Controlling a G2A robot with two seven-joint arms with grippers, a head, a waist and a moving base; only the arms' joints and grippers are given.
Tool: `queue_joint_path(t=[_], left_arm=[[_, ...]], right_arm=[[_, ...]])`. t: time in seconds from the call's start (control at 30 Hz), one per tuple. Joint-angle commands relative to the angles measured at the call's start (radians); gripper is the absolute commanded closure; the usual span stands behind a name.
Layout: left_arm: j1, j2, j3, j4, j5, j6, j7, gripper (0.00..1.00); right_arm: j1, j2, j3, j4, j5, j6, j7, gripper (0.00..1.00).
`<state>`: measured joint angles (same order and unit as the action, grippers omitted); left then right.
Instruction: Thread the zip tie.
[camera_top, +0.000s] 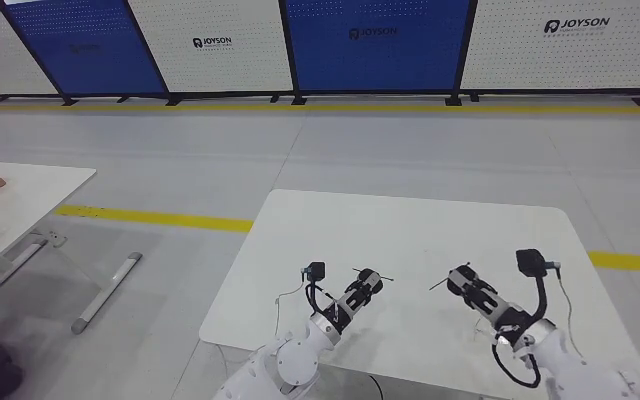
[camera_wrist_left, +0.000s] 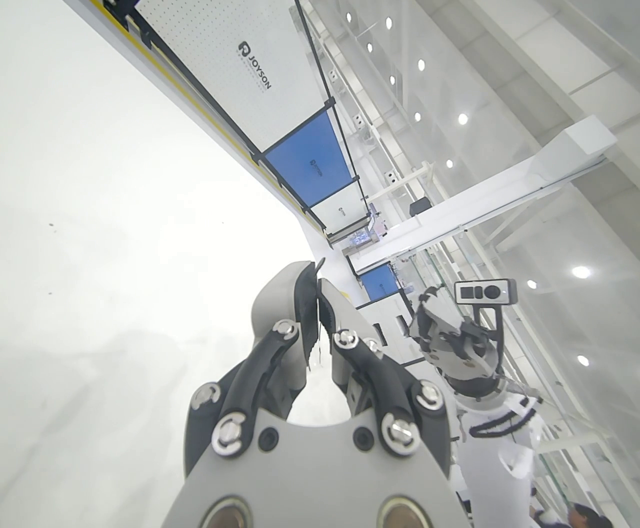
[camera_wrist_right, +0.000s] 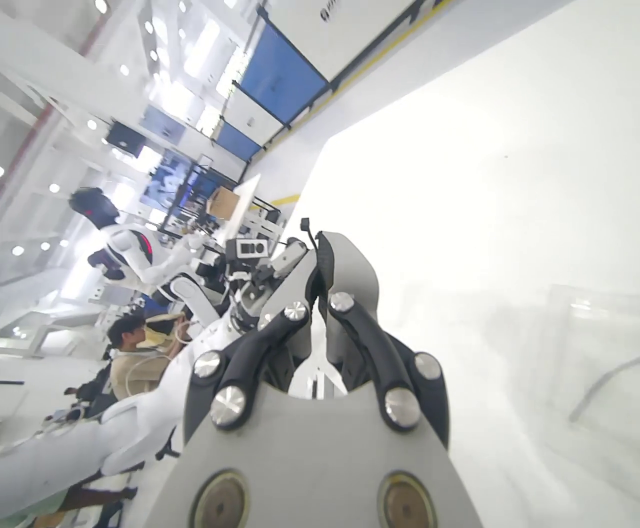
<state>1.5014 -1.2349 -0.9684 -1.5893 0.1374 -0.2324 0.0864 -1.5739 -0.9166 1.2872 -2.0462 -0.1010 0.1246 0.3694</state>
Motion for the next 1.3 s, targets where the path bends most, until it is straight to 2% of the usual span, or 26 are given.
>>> queue_joint_path(t=[0.0,0.33,0.4,0.5,0.63,1.07,1.2,1.27], left_arm=[[0.0,0.0,0.0,0.0,0.0,0.0,0.0,1.0],[0.0,0.0,0.0,0.0,0.0,0.0,0.0,1.0],[-0.004,-0.002,0.001,0.001,0.019,0.01,0.02,1.0],[-0.019,-0.013,0.029,0.008,0.077,0.043,0.104,1.0],[-0.047,-0.03,0.068,0.026,0.089,0.074,0.159,1.0],[-0.047,-0.03,0.068,0.026,0.089,0.074,0.159,1.0],[-0.047,-0.03,0.068,0.026,0.089,0.074,0.159,1.0],[-0.047,-0.03,0.068,0.026,0.089,0.074,0.159,1.0]], right_arm=[[-0.007,-0.009,-0.046,-0.013,-0.073,0.024,-0.094,1.0],[-0.007,-0.009,-0.046,-0.013,-0.073,0.024,-0.094,1.0],[-0.007,-0.009,-0.045,-0.011,-0.076,0.024,-0.1,1.0],[-0.02,-0.021,-0.083,-0.004,-0.132,0.029,-0.211,1.0],[-0.019,-0.044,-0.171,-0.003,-0.21,0.039,-0.361,1.0],[-0.014,-0.05,-0.181,0.009,-0.196,0.036,-0.373,1.0],[0.022,-0.071,-0.239,0.038,-0.193,0.052,-0.399,1.0],[0.058,-0.084,-0.277,0.067,-0.217,0.079,-0.409,1.0]])
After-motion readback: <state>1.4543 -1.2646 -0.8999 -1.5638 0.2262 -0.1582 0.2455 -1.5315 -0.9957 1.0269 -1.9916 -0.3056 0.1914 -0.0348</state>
